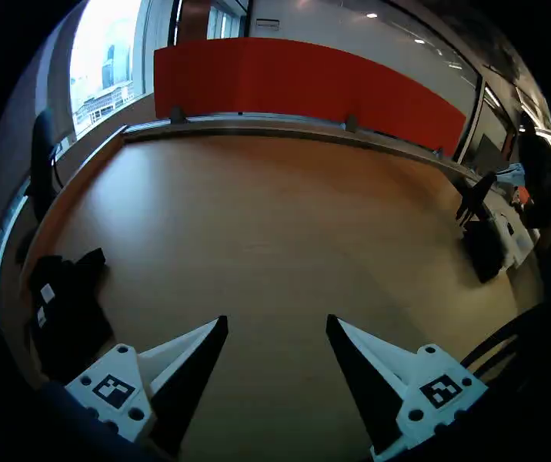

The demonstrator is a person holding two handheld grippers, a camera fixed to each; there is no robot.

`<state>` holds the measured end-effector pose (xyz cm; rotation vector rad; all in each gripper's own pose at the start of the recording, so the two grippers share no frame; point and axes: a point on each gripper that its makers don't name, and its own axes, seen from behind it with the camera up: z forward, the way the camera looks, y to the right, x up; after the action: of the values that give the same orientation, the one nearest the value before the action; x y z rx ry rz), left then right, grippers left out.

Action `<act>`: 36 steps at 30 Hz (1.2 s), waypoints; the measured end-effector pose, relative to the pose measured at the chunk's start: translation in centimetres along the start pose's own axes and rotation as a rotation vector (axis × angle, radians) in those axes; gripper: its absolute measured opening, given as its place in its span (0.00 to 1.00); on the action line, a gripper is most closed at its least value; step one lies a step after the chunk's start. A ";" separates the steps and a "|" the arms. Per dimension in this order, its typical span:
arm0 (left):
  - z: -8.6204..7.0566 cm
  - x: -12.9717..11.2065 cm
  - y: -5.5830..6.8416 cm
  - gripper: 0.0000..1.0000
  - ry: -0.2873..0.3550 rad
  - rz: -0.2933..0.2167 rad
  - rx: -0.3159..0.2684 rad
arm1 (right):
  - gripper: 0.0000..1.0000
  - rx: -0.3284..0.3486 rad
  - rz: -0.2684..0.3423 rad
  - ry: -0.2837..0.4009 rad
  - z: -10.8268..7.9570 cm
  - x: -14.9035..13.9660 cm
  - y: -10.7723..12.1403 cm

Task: Fold towel

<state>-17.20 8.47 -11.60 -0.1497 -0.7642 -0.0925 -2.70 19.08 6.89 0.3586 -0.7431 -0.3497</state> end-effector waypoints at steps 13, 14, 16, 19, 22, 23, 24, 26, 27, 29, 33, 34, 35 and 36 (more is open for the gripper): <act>-0.6 -0.3 0.8 0.95 0.001 0.015 -0.013 | 0.05 -0.026 0.042 -0.099 -3.2 -8.6 0.8; -0.6 -0.3 0.8 0.95 0.000 0.016 -0.014 | 0.05 -0.029 0.047 -0.108 -3.4 -9.3 0.9; -0.7 -0.5 1.0 0.95 -0.002 0.019 -0.017 | 0.05 -0.035 0.058 -0.124 -3.8 -10.7 1.0; -0.7 -0.7 1.1 0.95 -0.006 0.023 -0.020 | 0.05 -0.041 0.073 -0.145 -4.2 -12.4 1.0; -0.7 -0.9 1.3 0.95 -0.009 0.026 -0.022 | 0.05 -0.047 0.084 -0.162 -4.4 -13.8 0.9; -0.7 -0.9 1.4 0.95 -0.009 0.027 -0.024 | 0.05 -0.048 0.087 -0.167 -4.5 -14.2 0.9; -0.7 -0.9 1.4 0.95 -0.010 0.028 -0.024 | 0.05 -0.050 0.090 -0.172 -4.6 -14.6 0.8; -0.8 -0.9 1.4 0.95 -0.010 0.029 -0.025 | 0.05 -0.055 0.096 -0.182 -4.7 -15.2 0.8; -0.8 -1.0 1.5 0.95 -0.010 0.030 -0.025 | 0.05 -0.058 0.099 -0.187 -4.7 -15.6 0.8; -0.8 -1.0 1.4 0.95 -0.010 0.030 -0.024 | 0.05 -0.062 0.109 -0.197 -4.8 -16.3 0.9; -1.0 -1.0 1.3 0.95 -0.011 0.032 -0.020 | 0.05 -0.072 0.130 -0.219 -4.9 -17.9 0.9; -1.0 -1.1 1.3 0.95 -0.011 0.032 -0.019 | 0.05 -0.075 0.135 -0.227 -4.9 -18.4 1.0; -1.0 -1.1 1.2 0.95 -0.011 0.032 -0.018 | 0.05 -0.078 0.140 -0.234 -4.9 -18.8 1.0; -1.0 -1.1 1.2 0.95 -0.012 0.032 -0.017 | 0.05 -0.081 0.146 -0.242 -4.9 -19.3 1.1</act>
<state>-17.13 9.51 -13.25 -0.1786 -0.7728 -0.0674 -12.26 29.29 -7.38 0.1852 -0.9837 -0.2873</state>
